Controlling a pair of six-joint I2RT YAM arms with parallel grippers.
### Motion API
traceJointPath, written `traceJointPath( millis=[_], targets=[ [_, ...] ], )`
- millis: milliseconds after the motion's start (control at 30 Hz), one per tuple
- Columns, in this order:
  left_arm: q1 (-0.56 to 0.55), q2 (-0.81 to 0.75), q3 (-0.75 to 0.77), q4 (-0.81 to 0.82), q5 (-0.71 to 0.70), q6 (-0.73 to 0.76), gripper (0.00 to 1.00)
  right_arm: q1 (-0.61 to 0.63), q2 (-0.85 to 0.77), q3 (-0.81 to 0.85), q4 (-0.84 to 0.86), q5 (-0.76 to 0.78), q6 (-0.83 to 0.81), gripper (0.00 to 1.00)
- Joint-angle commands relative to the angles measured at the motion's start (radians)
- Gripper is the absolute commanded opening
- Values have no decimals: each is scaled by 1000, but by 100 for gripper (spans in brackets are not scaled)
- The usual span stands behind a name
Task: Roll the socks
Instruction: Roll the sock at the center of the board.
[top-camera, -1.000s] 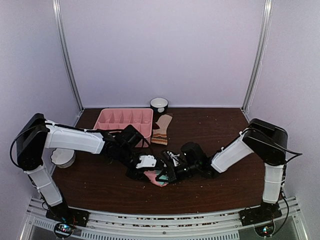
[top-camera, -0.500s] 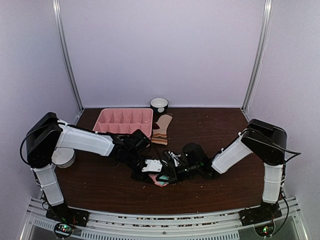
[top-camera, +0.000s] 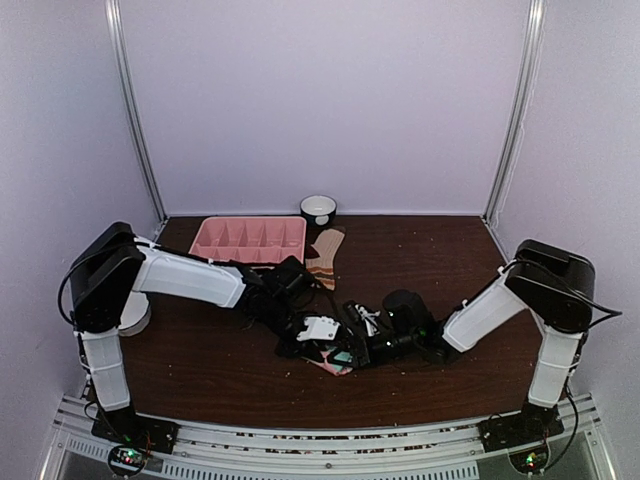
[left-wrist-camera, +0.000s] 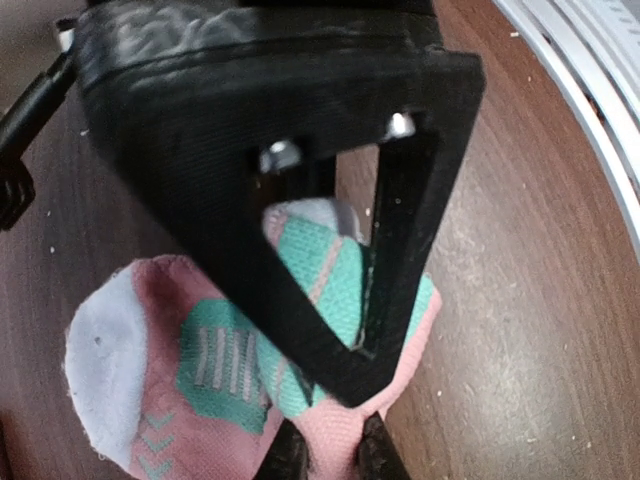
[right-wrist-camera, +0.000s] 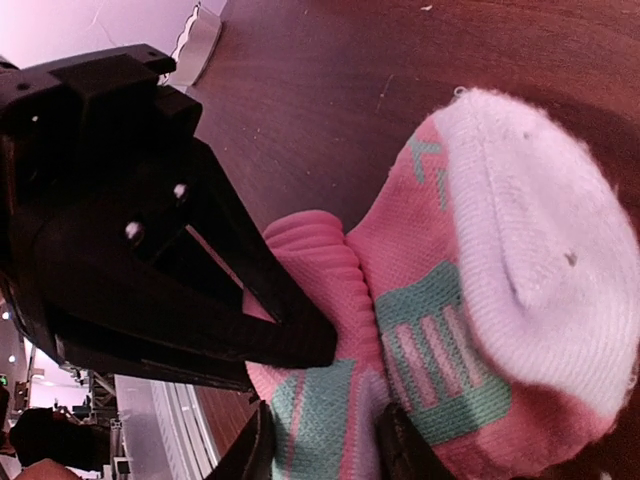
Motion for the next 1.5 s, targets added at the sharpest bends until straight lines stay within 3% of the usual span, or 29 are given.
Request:
traceJointPath(
  millis=[0, 100, 233, 267, 300, 333, 467, 700, 767, 867, 933, 1133, 1267, 1467],
  targets=[
    [34, 146, 49, -228, 46, -49, 6, 2, -56, -130, -184, 138, -68, 35],
    [49, 202, 114, -310, 124, -68, 5, 12, -142, -197, -142, 208, -137, 38],
    [59, 229, 160, -375, 191, -81, 5, 31, -254, -268, -120, 302, -226, 52],
    [59, 235, 170, -387, 198, -84, 5, 33, -279, -284, -116, 322, -240, 60],
    [59, 240, 180, -399, 204, -86, 5, 34, -303, -301, -111, 340, -251, 95],
    [59, 247, 192, -414, 209, -88, 5, 33, -329, -317, -108, 361, -262, 100],
    [62, 278, 232, -480, 240, -92, 5, 43, -446, -367, -158, 503, -287, 100],
    [68, 312, 287, -584, 262, -79, 5, 43, -787, -415, -432, 977, -171, 100],
    [68, 324, 302, -607, 272, -79, 6, 39, -864, -450, -435, 1013, -121, 100],
    [68, 343, 322, -632, 275, -96, 6, 30, -926, -545, -253, 911, -160, 100],
    [68, 356, 334, -642, 273, -109, 6, 47, -906, -584, -115, 829, -262, 100],
    [73, 397, 370, -674, 276, -143, 6, 214, -765, -436, -205, 809, -587, 99],
    [77, 416, 385, -690, 279, -160, 6, 335, -678, -399, -97, 798, -772, 87],
    [86, 467, 425, -759, 313, -145, 6, 427, -484, -232, -139, 789, -940, 73]
  ],
)
